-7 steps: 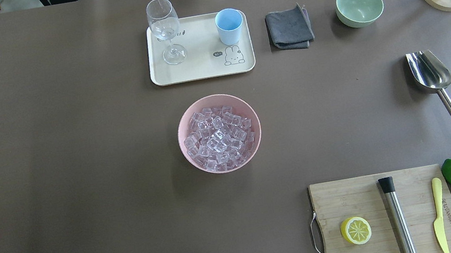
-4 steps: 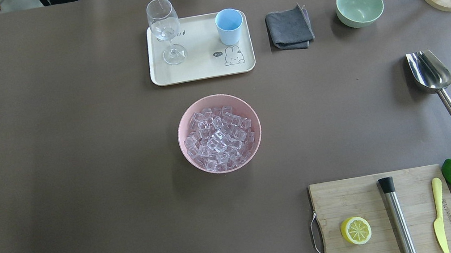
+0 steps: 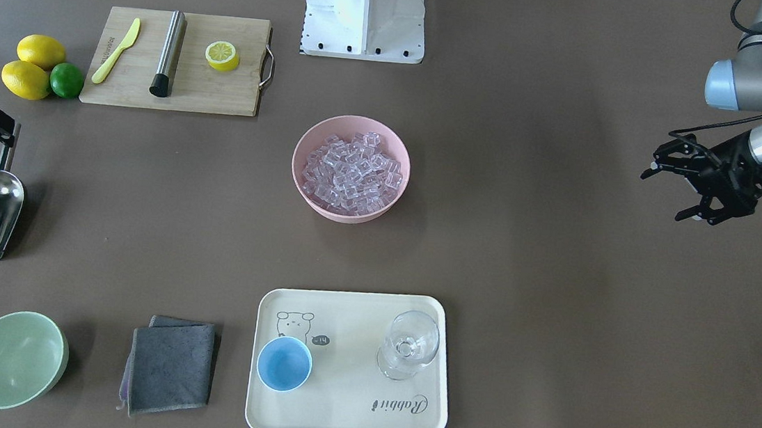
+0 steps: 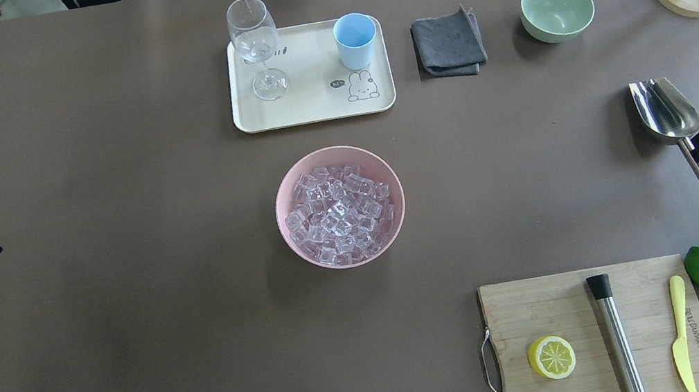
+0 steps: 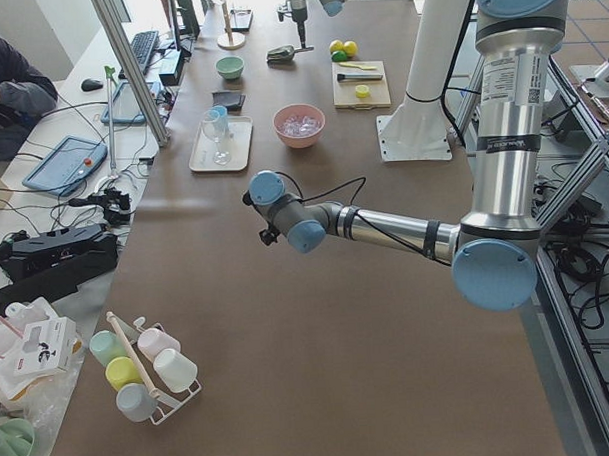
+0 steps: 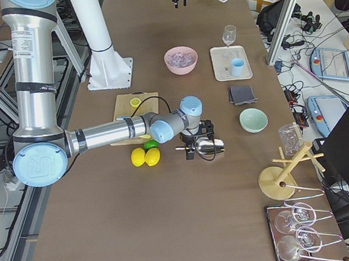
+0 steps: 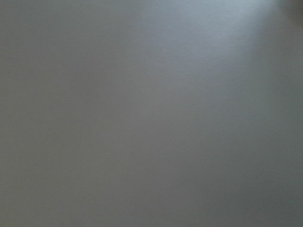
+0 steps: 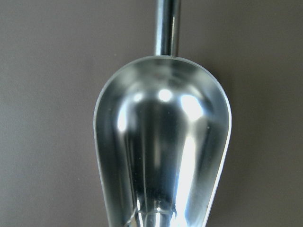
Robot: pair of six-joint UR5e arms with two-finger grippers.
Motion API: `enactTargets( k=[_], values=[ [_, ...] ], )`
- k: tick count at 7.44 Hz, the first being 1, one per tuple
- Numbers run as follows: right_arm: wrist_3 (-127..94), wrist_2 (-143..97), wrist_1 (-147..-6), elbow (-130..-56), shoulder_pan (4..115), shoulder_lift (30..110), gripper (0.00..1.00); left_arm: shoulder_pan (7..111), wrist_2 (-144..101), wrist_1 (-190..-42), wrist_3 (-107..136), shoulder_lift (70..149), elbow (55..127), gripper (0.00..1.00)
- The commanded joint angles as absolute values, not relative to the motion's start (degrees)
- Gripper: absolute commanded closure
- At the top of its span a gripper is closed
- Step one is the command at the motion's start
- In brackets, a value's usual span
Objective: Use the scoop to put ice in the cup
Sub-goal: 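Grasp the metal scoop handle with the right gripper while the left arm reaches out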
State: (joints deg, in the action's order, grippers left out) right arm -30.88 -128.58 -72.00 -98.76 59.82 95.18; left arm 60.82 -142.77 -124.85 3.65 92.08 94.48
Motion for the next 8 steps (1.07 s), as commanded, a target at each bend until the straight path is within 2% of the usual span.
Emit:
enactTargets(
  k=[1,3,4,5,6,8],
  values=[
    [-33.31,-128.23,-70.66,-97.3,57.05,94.04,0.0,51.53,-142.29,-125.33,3.52,99.03,96.24,0.02],
    [-33.22,-128.32,-70.66,-95.9,56.17,93.96,0.01,47.56,-142.29,-125.42,3.34,104.21,96.33,0.02],
    [-33.22,-128.41,-70.66,-95.71,55.99,93.96,0.27,46.24,-142.21,-127.42,3.17,104.85,96.15,0.02],
    [-33.31,-128.84,-70.84,-95.8,55.9,93.26,0.88,45.45,-139.42,-131.36,3.34,104.42,96.67,0.02],
    [-33.22,-128.93,-70.84,-95.71,55.9,92.99,1.0,44.05,-139.13,-134.7,3.17,104.15,96.68,0.02],
    [-33.14,-130.51,-71.45,-96.15,55.99,92.46,1.0,38.53,-129.61,-143.9,3.25,104.33,96.59,0.02]
  ],
)
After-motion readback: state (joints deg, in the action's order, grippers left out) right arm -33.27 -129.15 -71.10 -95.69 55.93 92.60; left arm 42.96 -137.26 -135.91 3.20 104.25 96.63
